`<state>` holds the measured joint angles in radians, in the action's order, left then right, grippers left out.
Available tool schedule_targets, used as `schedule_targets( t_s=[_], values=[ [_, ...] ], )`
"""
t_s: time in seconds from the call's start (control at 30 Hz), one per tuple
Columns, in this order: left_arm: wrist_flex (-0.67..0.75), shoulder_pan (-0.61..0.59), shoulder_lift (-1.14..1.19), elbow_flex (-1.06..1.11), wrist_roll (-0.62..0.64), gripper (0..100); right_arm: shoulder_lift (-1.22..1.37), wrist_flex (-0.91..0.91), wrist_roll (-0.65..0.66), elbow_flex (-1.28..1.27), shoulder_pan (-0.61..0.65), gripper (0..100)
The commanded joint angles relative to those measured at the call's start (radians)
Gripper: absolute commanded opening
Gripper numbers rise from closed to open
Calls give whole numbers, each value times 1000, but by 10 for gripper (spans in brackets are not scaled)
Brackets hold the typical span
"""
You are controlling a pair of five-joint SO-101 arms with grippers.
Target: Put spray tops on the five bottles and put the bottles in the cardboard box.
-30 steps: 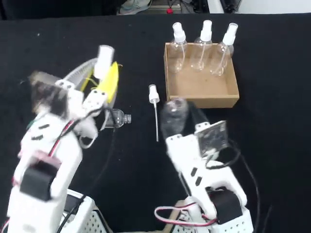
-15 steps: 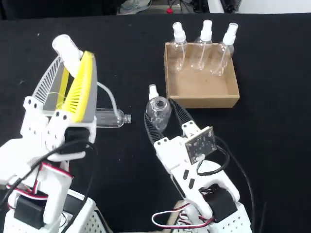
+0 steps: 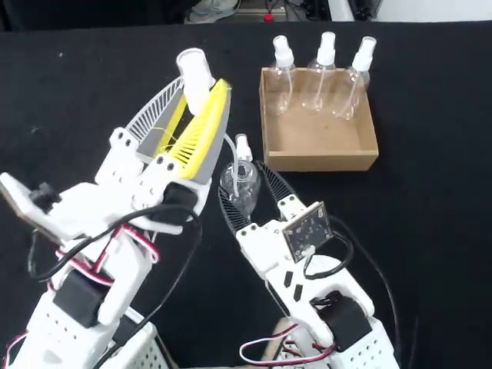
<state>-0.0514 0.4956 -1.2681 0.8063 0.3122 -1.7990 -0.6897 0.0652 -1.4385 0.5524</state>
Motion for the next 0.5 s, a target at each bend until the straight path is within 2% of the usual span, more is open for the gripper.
schedule_targets(
  t_s=[0.0, 0.13, 0.27, 0.47],
  values=[
    [28, 13, 60, -19, -117, 45, -82, 29, 8, 7, 12, 144],
    [132, 24, 124, -33, -235, 45, -82, 29, 8, 7, 11, 144],
    [224, 24, 158, -25, -238, 45, -82, 29, 8, 7, 9, 144],
    [222, 24, 176, -4, -236, 45, -82, 29, 8, 7, 9, 144]
  ],
)
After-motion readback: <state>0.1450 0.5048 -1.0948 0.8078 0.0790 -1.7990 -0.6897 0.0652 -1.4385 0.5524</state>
